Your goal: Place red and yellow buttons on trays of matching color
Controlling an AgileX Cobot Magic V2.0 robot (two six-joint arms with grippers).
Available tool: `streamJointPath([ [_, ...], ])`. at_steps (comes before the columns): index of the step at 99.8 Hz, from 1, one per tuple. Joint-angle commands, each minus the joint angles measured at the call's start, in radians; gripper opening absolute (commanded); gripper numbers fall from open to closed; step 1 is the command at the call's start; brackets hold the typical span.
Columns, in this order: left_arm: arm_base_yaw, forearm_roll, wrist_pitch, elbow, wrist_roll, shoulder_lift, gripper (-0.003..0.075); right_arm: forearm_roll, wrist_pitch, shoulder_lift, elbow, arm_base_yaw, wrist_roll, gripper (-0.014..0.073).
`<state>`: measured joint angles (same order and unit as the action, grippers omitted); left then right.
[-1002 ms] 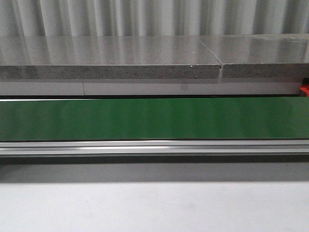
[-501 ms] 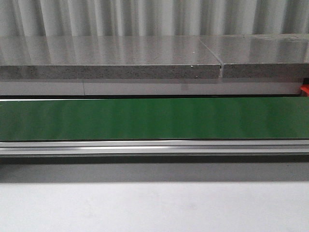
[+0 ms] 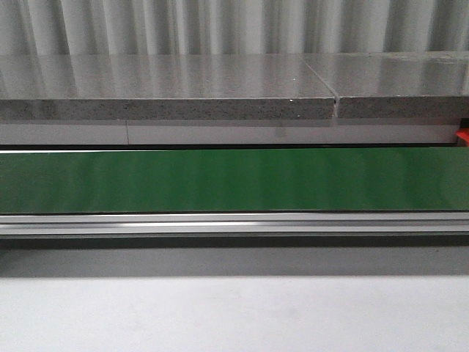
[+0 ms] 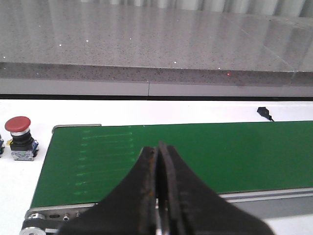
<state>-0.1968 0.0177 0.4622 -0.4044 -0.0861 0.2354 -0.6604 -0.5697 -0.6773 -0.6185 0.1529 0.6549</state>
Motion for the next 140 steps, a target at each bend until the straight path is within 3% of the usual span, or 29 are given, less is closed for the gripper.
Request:
streamJointPath([
  [1, -0.007, -0.009, -0.070, -0.027, -0.007, 0.011, 0.0020, -0.022, 0.045, 0.005, -0.025, 0.002, 0.007, -0.0081],
  [10, -0.007, -0.009, -0.050, -0.027, -0.007, 0.011, 0.0162, -0.022, 0.045, 0.005, -0.025, 0.002, 0.007, -0.0081],
  [15, -0.007, -0.009, -0.033, -0.027, -0.007, 0.011, 0.0277, -0.022, 0.045, 0.005, -0.025, 0.002, 0.007, -0.0081],
  [23, -0.007, -0.009, -0.005, -0.027, -0.007, 0.011, 0.0521, -0.022, 0.045, 0.005, -0.025, 0.002, 0.007, -0.0081],
  [34, -0.007, -0.009, 0.004, -0.026, -0.007, 0.011, 0.0681, -0.022, 0.045, 0.005, -0.025, 0.002, 0.007, -0.0081],
  [53, 0.007, 0.004, 0.004, -0.039, -0.054, 0.030, 0.0654, -0.022, 0.045, 0.005, -0.025, 0.002, 0.007, -0.0081],
  [70, 0.061, 0.231, 0.031, -0.121, -0.380, 0.147, 0.0651, -0.022, 0.045, 0.005, -0.025, 0.002, 0.007, -0.0081],
  [79, 0.101, 0.334, 0.054, -0.194, -0.469, 0.257, 0.0651, -0.022, 0.045, 0.005, -0.025, 0.002, 0.007, -0.0081],
  [106, 0.266, 0.265, 0.096, -0.436, -0.479, 0.650, 0.0651, -0.022, 0.045, 0.005, -0.025, 0.002, 0.007, -0.0081],
  [108, 0.311, 0.232, 0.077, -0.493, -0.479, 0.768, 0.0651, -0.022, 0.045, 0.005, -0.025, 0.002, 0.007, -0.0081],
  [140, 0.371, 0.210, 0.063, -0.674, -0.479, 1.134, 0.0651, -0.022, 0.045, 0.005, -0.025, 0.002, 0.007, -0.0081],
])
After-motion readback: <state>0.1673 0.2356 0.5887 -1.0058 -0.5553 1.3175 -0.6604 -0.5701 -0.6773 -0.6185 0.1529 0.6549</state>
